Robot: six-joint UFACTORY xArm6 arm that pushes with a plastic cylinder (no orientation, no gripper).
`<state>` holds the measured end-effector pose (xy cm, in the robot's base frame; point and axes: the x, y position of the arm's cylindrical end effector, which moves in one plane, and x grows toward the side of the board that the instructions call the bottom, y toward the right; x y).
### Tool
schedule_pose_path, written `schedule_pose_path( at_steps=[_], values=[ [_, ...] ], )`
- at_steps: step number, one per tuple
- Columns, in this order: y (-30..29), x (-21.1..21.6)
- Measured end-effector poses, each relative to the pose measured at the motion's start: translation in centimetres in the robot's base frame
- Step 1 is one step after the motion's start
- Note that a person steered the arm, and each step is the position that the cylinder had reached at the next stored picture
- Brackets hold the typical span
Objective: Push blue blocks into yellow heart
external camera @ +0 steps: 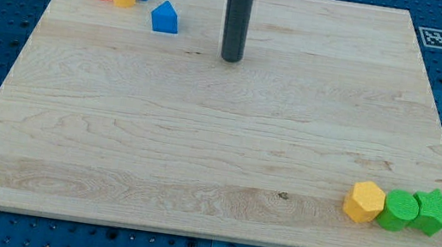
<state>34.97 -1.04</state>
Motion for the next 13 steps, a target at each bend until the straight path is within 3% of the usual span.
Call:
schedule_pose_path(
  at_steps=[2, 4, 7, 13],
  values=[
    [-5.4, -0.9],
    [-7.2, -4.1],
    [-8.1, -0.5],
    [-12.2, -3.0]
  ],
)
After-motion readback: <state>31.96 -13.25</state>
